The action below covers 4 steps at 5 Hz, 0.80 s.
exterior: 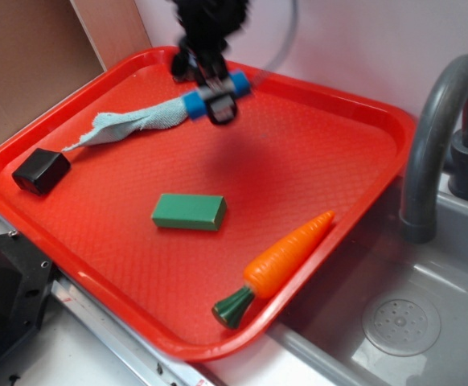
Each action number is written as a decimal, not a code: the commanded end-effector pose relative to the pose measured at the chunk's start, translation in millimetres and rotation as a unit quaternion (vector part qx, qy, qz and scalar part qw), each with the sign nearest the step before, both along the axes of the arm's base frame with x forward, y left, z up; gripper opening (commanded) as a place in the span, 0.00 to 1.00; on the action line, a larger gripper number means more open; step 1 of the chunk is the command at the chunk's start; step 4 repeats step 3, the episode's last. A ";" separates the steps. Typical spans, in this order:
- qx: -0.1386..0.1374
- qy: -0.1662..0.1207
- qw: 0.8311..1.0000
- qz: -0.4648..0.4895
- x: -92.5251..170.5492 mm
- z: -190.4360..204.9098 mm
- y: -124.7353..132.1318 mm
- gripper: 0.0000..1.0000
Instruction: Grab the blue block.
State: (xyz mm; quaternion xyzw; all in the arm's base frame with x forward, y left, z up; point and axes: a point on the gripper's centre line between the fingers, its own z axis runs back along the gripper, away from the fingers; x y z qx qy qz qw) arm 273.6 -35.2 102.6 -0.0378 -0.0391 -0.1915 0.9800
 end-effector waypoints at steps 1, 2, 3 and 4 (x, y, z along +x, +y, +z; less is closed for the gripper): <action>0.004 -0.084 0.977 0.197 -53.4 110.8 -13.8 0.00; 0.026 -0.104 0.971 0.215 -53.6 159.0 -18.4 0.00; 0.007 -0.097 0.976 0.195 -47.1 168.2 -22.0 0.00; 0.007 -0.097 0.976 0.195 -47.1 168.2 -22.0 0.00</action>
